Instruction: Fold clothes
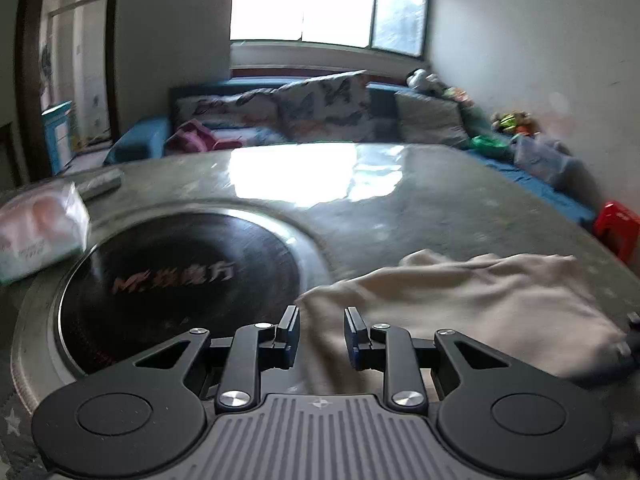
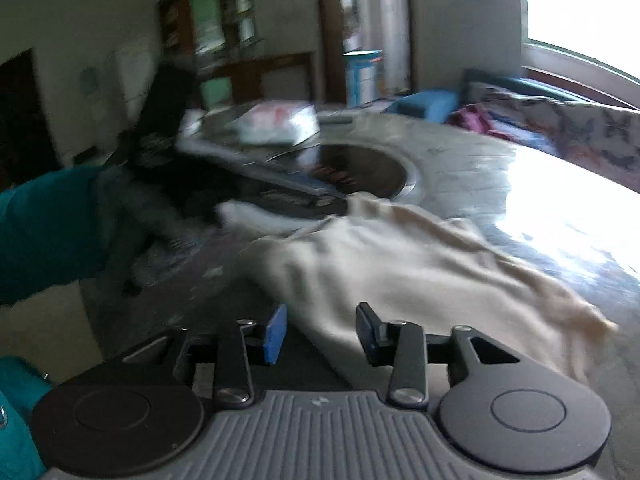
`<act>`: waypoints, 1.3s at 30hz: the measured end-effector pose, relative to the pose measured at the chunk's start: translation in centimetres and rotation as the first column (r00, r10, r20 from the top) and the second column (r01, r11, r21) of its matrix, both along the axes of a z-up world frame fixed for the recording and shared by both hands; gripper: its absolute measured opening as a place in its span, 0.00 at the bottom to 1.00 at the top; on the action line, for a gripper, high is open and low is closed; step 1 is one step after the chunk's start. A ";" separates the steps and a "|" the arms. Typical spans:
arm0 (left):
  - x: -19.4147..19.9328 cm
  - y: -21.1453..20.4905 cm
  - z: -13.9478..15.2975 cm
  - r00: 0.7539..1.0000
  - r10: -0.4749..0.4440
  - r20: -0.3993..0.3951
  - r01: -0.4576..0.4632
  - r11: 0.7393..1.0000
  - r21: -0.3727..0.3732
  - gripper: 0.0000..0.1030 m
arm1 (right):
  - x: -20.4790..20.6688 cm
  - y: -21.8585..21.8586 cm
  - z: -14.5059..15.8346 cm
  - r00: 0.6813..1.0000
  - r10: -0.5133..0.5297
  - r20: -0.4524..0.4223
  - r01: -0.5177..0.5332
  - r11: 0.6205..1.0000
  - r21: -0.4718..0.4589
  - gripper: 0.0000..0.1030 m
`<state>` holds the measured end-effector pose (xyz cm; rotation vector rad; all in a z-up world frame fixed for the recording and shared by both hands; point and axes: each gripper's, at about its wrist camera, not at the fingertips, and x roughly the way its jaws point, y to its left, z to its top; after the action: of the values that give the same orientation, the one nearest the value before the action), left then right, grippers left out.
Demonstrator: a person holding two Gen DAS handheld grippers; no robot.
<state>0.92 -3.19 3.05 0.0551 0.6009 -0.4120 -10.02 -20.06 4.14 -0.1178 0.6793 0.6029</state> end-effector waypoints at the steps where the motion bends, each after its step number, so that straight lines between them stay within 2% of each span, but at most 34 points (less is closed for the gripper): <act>1: -0.5 -0.2 0.3 1.000 -0.015 0.009 0.015 1.000 -0.008 0.26 | -0.2 -0.7 0.0 0.999 -0.035 0.002 0.035 0.999 0.004 0.41; 4: -1.9 -1.1 0.9 0.997 -0.075 0.023 0.075 0.997 -0.028 0.26 | -0.4 -2.7 -0.6 0.992 -0.122 -0.034 0.122 0.993 -0.008 0.41; 8: -3.1 -2.1 0.4 0.992 -0.124 0.006 0.125 0.992 -0.034 0.29 | -1.3 -4.4 -1.2 0.983 -0.164 -0.079 0.163 0.986 -0.020 0.41; 13: -3.6 -2.5 -0.8 0.992 -0.123 -0.024 0.122 0.992 -0.018 0.31 | -1.6 -6.9 -0.5 0.969 -0.240 -0.055 0.241 0.970 0.022 0.43; 16: -3.9 -2.2 -0.9 0.993 -0.117 -0.020 0.117 0.993 -0.021 0.35 | -1.8 -7.9 -1.2 0.955 -0.288 -0.066 0.288 0.958 -0.011 0.43; 19: -4.0 -2.1 -1.1 0.993 -0.114 -0.019 0.113 0.993 -0.017 0.38 | -2.6 -8.5 -2.3 0.951 -0.297 -0.085 0.296 0.955 -0.018 0.43; 23: -4.1 -2.1 -1.1 0.994 -0.108 -0.025 0.108 0.994 -0.021 0.40 | -3.0 -8.7 -1.6 0.953 -0.290 -0.083 0.290 0.957 -0.015 0.43; 30: -4.2 -2.5 -1.3 0.994 -0.102 -0.043 0.101 0.995 -0.025 0.49 | 0.5 -9.2 -0.4 0.948 -0.317 -0.009 0.317 0.948 0.002 0.47; 39: -4.2 -2.7 -1.2 0.993 -0.102 -0.057 0.101 0.995 -0.023 0.54 | 6.5 -10.2 -2.0 0.931 -0.365 -0.029 0.364 0.931 -0.017 0.48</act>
<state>-3.27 -5.84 1.87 0.0551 0.6529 -0.5198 -3.49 -30.23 2.18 0.0094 0.7140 0.2431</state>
